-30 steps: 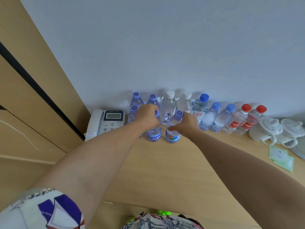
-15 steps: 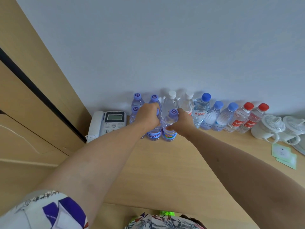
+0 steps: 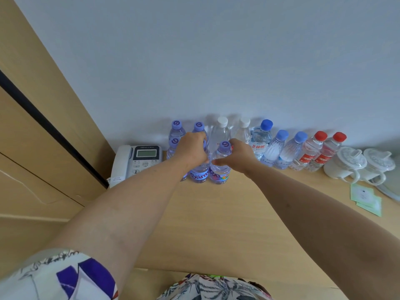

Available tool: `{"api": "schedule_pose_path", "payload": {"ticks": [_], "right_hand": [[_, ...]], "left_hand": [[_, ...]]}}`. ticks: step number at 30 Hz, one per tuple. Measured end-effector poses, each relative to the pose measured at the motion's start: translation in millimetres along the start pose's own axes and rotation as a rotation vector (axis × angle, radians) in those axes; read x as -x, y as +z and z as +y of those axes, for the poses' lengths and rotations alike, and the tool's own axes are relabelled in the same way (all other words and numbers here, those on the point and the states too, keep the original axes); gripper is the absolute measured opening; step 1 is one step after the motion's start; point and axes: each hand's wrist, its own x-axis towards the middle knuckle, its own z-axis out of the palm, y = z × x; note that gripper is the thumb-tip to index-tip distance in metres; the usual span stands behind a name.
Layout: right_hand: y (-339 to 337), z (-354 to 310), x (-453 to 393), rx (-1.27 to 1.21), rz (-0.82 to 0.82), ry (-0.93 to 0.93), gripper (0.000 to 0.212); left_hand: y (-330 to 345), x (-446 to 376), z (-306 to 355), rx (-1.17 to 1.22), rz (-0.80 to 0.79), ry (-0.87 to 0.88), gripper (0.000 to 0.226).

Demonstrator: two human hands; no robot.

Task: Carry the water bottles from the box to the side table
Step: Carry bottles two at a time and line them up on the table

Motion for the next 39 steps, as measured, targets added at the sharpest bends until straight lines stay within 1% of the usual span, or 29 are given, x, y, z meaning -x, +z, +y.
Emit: {"api": "schedule_pose_path", "payload": {"ticks": [4,8,10,12,14,16,18,21,23,26,28,31,36,39], "right_hand": [[1,-1,2,-0.01,0.027,-0.012,0.058],[-3,-1,-3,0.006,-0.031,-0.031,0.065],[-4,-2,-2,0.036,-0.054,-0.043,0.065],[0,-4,0,0.071,-0.031,-0.061,0.066],[2,-5,2,0.095,0.027,-0.062,0.065],[2,-6,1,0.076,0.035,-0.052,0.066],[-1,-4,0,0.036,0.005,-0.048,0.063],[-3,-1,0,0.058,-0.019,-0.097,0.06],[-3,-1,2,0.034,-0.007,-0.1,0.061],[0,0,3,-0.009,0.039,-0.09,0.054],[2,-1,3,-0.021,0.056,-0.082,0.057],[3,1,3,-0.044,0.059,-0.061,0.057],[4,3,8,-0.059,0.062,-0.083,0.056],[6,1,9,-0.051,0.078,-0.086,0.051]], "left_hand": [[0,1,-2,0.011,0.002,0.003,0.041],[-1,0,-3,-0.012,-0.039,-0.007,0.041],[-1,1,-1,-0.045,-0.044,-0.011,0.038],[-1,2,-1,-0.056,-0.04,-0.013,0.037],[-2,3,-1,-0.041,-0.042,-0.013,0.038],[-3,3,0,-0.047,-0.041,-0.018,0.038],[-4,3,2,-0.067,-0.043,-0.023,0.038],[-3,3,3,-0.081,-0.047,-0.023,0.037],[-2,2,3,-0.082,-0.041,-0.019,0.036],[-2,1,2,-0.065,-0.033,-0.018,0.035],[-1,1,1,-0.05,-0.028,-0.013,0.037],[0,1,0,-0.058,-0.026,-0.006,0.037],[0,0,-1,-0.071,-0.026,0.0,0.038],[0,1,-1,-0.07,-0.027,0.007,0.036]]}}
